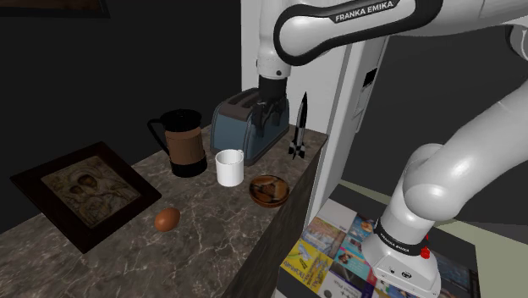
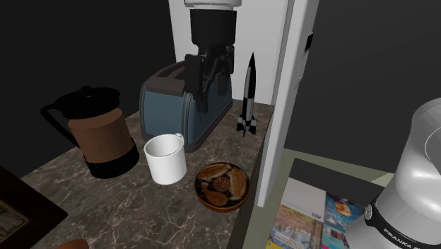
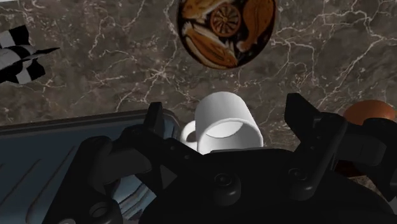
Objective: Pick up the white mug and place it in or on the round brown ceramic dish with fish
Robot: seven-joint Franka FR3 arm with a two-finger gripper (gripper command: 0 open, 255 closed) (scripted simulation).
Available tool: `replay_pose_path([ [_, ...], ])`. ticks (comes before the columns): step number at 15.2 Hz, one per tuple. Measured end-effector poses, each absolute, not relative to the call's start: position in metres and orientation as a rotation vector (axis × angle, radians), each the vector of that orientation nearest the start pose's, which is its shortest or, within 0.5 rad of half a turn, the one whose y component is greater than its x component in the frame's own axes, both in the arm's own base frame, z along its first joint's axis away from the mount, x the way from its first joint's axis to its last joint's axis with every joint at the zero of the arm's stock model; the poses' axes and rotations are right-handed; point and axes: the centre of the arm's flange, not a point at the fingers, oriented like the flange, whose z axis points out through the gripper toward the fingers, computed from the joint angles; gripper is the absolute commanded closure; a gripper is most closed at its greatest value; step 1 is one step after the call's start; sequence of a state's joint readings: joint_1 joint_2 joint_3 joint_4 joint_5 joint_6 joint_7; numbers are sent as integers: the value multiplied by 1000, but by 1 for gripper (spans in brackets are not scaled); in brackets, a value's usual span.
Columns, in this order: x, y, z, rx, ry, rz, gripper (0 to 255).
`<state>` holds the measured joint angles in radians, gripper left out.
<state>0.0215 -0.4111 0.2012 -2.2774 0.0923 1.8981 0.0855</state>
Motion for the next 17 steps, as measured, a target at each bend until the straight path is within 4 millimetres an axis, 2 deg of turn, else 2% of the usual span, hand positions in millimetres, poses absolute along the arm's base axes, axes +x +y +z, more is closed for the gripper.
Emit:
replay_pose_path([
  [5, 461, 137, 477, -3131, -121, -46, 0],
  [11, 514, 179, 432, -3135, -94, -56, 0],
  [13, 535, 190, 414, -3136, -83, -59, 0],
  [17, 547, 197, 392, -3137, -75, -61, 0],
])
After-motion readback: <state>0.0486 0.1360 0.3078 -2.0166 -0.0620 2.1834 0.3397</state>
